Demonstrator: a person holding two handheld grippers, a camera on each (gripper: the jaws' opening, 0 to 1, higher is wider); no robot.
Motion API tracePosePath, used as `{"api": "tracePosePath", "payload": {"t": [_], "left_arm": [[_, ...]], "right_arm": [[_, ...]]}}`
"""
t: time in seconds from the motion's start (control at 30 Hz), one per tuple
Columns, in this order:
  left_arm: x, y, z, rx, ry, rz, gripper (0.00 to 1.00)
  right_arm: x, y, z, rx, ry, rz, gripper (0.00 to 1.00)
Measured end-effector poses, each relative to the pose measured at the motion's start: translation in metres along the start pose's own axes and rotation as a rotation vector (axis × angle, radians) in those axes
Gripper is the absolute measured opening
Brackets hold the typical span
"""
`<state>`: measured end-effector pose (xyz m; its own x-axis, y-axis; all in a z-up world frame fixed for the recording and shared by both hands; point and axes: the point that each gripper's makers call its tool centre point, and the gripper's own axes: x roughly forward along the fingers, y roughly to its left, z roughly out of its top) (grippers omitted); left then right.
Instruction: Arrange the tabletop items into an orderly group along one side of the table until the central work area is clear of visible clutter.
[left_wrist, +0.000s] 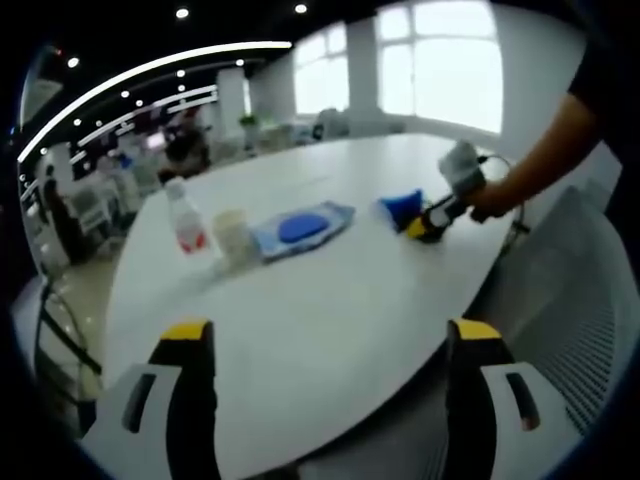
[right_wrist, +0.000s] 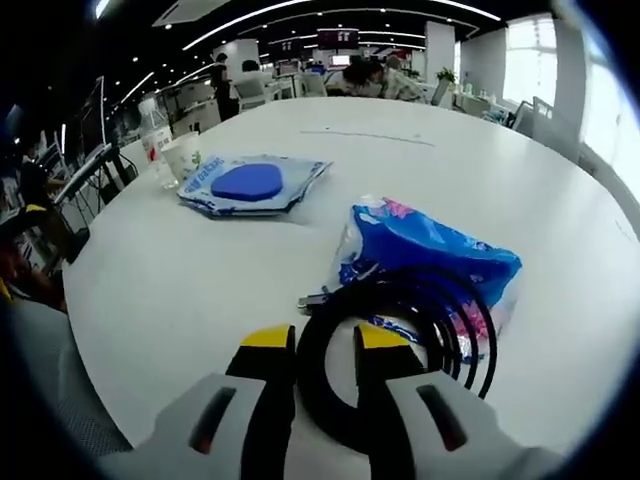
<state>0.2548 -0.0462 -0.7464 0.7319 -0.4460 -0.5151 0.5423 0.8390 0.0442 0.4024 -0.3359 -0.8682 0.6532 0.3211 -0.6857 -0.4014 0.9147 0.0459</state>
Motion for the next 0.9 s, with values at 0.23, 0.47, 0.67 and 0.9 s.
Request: {"api": "tracePosePath", "payload": {"t": [0.23, 0.47, 0.67, 0.9], "left_arm": [[0.001, 0.0, -0.001, -0.001, 0.004, -0.002, 0.92], [0.002, -0.001, -0.001, 0.0, 0.007, -0.006, 0.91], [0.002, -0.001, 0.0, 0.004, 0.002, -0.01, 0.91], [0.001, -0.004, 0.001, 0.011, -0.002, -0.025, 0.9]], "right_arm": [[0.004, 0.005, -0.003, -0.017, 0.009, 0.003, 0.14], [0.002, -0.001, -0.006, 0.011, 0.024, -0.037, 0.06], [-0.006, -0.005, -0.002, 0.028, 0.004, -0.066, 0.05], [-0.017, -0.008, 0.004, 0.051, -0.028, -0.083, 0.04]]}}
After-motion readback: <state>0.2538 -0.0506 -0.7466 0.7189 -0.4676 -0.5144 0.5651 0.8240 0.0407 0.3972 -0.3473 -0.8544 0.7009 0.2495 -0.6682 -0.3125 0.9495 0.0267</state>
